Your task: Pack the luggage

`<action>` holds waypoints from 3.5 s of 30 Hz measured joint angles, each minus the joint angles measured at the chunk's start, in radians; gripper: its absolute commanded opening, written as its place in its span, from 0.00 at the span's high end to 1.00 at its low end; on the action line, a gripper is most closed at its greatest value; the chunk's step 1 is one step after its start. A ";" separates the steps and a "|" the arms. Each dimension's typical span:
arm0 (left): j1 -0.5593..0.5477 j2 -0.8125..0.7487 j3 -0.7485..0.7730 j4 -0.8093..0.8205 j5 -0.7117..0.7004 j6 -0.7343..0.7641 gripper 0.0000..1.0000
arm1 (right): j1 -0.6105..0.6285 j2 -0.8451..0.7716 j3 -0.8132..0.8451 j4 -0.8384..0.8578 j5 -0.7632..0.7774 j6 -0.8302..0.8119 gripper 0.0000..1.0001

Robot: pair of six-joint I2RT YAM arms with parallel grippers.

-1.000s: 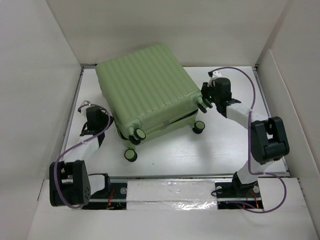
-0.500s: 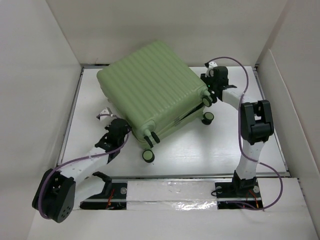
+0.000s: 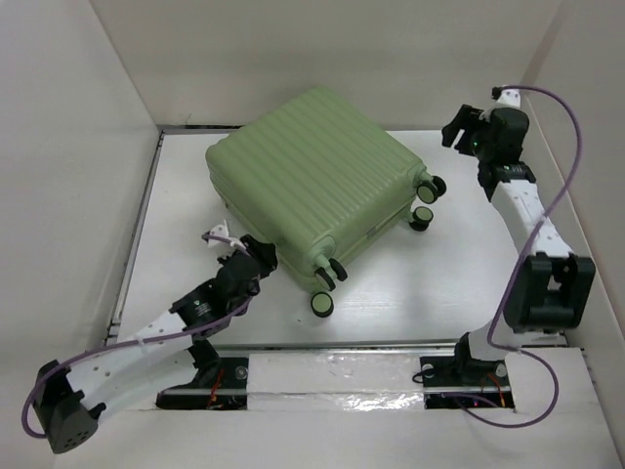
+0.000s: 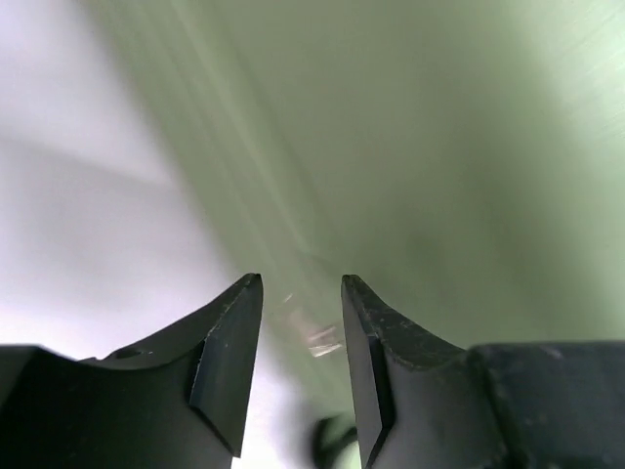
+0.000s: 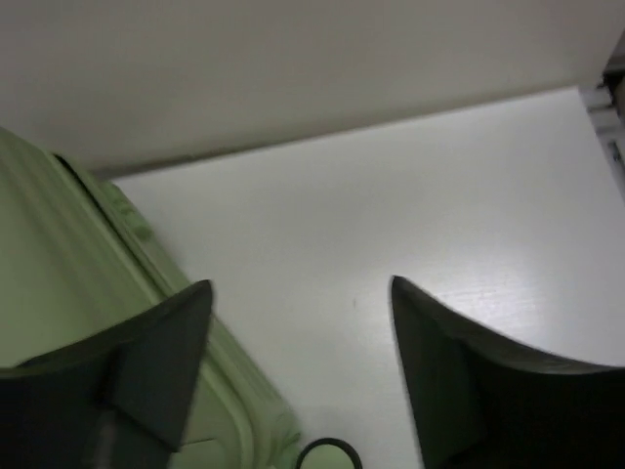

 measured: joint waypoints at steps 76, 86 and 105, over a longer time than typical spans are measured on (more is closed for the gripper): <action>0.545 -0.143 -0.343 0.432 0.516 0.118 0.81 | 0.312 0.776 0.991 -0.348 -0.192 -0.151 0.09; 0.544 -0.112 -0.343 0.465 0.573 0.129 0.82 | 0.301 0.097 0.494 -0.171 -0.320 -0.077 0.51; 0.512 -0.096 -0.204 0.348 0.424 0.152 0.72 | 0.205 -0.587 -0.912 0.214 0.256 0.217 1.00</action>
